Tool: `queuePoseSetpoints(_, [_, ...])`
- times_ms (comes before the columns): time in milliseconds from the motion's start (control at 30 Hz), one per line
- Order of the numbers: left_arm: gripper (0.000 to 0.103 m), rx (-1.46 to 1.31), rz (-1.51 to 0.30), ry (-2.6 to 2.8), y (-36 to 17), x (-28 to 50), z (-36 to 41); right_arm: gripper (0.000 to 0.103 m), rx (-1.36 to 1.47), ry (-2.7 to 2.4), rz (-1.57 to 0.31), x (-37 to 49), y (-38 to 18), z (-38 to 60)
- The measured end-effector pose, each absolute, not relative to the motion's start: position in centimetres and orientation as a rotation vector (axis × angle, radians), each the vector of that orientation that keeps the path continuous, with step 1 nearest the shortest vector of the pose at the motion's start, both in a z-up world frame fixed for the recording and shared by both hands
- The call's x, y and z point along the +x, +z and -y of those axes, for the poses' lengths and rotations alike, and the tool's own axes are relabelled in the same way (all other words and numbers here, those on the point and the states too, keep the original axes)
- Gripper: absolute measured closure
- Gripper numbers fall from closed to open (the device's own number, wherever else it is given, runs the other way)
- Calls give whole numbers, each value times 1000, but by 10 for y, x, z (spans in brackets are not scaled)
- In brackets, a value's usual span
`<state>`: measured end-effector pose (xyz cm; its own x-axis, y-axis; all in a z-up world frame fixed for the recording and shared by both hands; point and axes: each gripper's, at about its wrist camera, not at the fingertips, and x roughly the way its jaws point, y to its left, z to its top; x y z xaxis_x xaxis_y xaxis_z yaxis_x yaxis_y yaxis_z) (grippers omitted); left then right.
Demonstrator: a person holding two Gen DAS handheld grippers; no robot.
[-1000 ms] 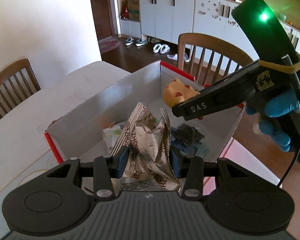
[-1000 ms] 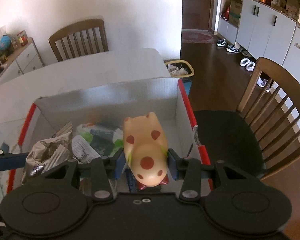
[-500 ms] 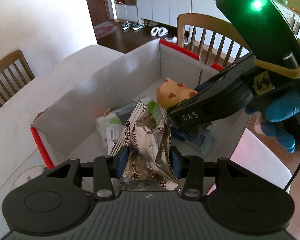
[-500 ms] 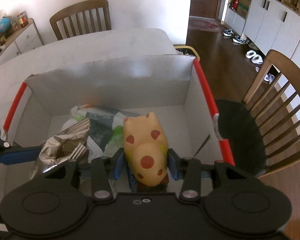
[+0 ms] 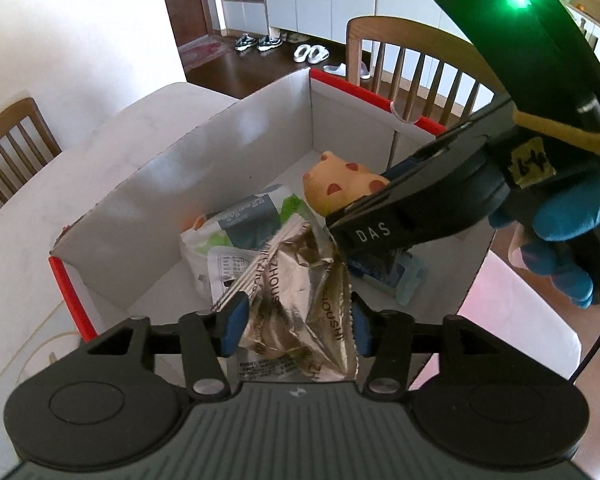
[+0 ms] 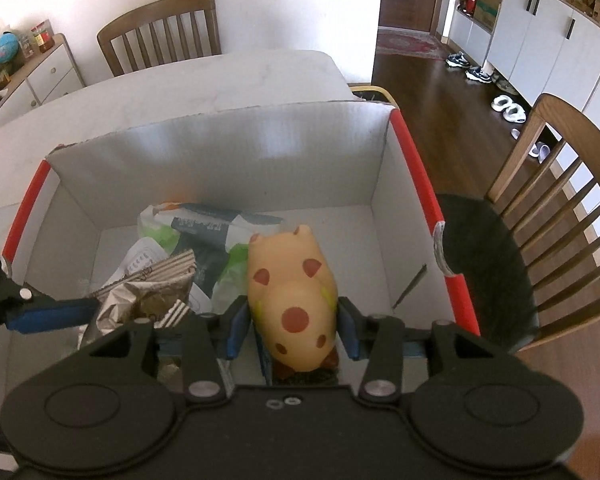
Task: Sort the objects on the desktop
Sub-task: 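Open left tool to drop the foil wrapper while right tool releases the pig toy in the box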
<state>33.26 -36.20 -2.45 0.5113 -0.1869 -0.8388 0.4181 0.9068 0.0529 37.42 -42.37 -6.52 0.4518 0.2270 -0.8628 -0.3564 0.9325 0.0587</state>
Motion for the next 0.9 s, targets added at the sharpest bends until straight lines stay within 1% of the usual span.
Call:
queuePoseSetpoints(33, [46, 264, -965, -368, -24, 332, 362, 55, -137, 363, -1041, 373, -65, 424])
queuePoseSetpoints(100, [43, 262, -957, -363, -20, 330, 361, 49, -141, 363, -1034, 371, -61, 425])
queuePoseSetpoints(167, [43, 253, -950, -361, -17, 329, 359, 48, -136, 366, -1026, 369, -57, 426])
queuePoseSetpoints(267, [39, 246, -940, -351, -13, 326, 356, 47, -129, 370, -1016, 366, -51, 427])
queuePoseSetpoints(333, [38, 244, -937, -347, -10, 324, 354, 37, -118, 375, -1002, 363, -44, 429])
queuePoseSetpoints(533, [37, 219, -918, -334, 0, 318, 347, 37, -100, 393, -974, 355, -24, 432])
queuePoseSetpoints(600, [31, 211, -902, -331, 6, 315, 345, 37, -93, 397, -965, 353, -18, 433])
queuePoseSetpoints(633, [30, 208, -893, -332, 9, 313, 344, 37, -90, 400, -961, 351, -15, 433])
queuePoseSetpoints(800, [29, 186, -866, -338, 20, 302, 338, 36, -89, 400, -953, 341, -7, 432])
queuePoseSetpoints(900, [28, 172, -851, -339, 27, 295, 332, 34, -74, 400, -942, 336, -2, 433])
